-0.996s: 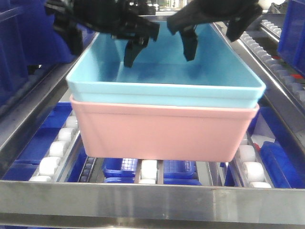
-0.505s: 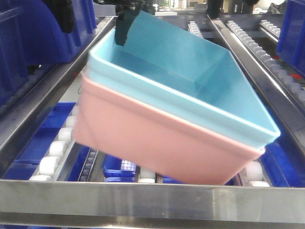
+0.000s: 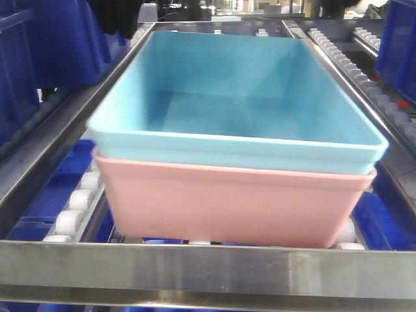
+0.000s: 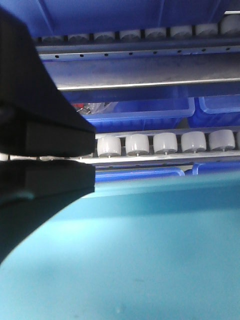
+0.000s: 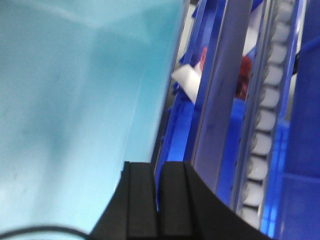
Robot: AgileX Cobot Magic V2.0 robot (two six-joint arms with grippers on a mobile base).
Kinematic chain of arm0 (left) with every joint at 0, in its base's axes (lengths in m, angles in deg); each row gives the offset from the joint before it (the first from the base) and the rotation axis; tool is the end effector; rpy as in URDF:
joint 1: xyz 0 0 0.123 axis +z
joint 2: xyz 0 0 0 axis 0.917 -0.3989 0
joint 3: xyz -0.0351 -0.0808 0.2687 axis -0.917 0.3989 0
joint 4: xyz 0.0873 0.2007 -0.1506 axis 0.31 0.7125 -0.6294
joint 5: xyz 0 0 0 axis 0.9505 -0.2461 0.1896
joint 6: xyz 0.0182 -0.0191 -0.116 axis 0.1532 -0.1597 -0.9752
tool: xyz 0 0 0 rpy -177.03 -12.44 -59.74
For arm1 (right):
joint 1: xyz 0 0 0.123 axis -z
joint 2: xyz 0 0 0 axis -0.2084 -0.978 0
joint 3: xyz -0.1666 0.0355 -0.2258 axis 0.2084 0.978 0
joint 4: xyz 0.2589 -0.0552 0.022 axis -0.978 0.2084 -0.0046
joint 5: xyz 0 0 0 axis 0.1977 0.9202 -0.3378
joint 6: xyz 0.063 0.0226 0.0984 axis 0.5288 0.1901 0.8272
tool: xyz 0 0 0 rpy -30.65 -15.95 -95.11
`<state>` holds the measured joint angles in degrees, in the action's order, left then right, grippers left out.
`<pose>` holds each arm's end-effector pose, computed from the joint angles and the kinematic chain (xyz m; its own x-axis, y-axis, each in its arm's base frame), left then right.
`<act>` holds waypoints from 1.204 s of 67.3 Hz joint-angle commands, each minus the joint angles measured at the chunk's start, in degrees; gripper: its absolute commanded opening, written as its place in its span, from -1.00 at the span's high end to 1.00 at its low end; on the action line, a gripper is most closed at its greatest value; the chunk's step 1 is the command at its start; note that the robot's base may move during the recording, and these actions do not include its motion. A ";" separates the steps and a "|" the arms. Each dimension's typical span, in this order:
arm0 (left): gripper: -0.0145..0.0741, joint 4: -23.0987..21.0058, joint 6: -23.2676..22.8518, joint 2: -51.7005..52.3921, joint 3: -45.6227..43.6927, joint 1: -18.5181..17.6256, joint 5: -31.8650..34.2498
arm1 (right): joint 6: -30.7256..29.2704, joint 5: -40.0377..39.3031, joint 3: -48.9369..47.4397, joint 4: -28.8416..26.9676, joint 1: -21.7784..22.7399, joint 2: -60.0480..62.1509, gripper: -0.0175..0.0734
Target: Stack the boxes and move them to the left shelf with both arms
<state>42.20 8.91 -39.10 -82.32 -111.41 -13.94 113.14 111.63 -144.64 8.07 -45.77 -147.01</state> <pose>0.3277 -0.2521 0.3312 -0.7925 0.2190 -0.5692 0.1543 0.9749 0.1603 0.3216 0.1633 0.3323 -0.6819 -0.2176 -0.6983 -0.1819 0.9752 -0.1263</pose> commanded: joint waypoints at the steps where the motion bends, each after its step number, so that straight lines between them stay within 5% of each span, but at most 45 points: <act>1: 0.66 2.56 0.30 4.74 -1.92 -1.40 -4.42 | 1.63 -4.13 1.10 2.01 -0.07 3.86 0.49; 22: 0.66 2.68 0.46 14.51 6.96 -5.75 4.01 | 2.58 -13.45 11.47 1.75 -0.09 13.98 0.49; 66: 0.66 2.41 0.27 53.25 61.29 -6.63 53.22 | 2.52 -42.55 45.85 1.75 -0.09 46.86 0.49; 81: 0.66 2.41 0.27 61.50 72.69 -6.63 62.57 | 2.47 -52.61 57.15 1.81 -0.09 54.34 0.49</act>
<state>43.42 9.34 20.64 -9.59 -117.58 42.25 115.75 65.96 -87.99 8.42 -45.77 -93.93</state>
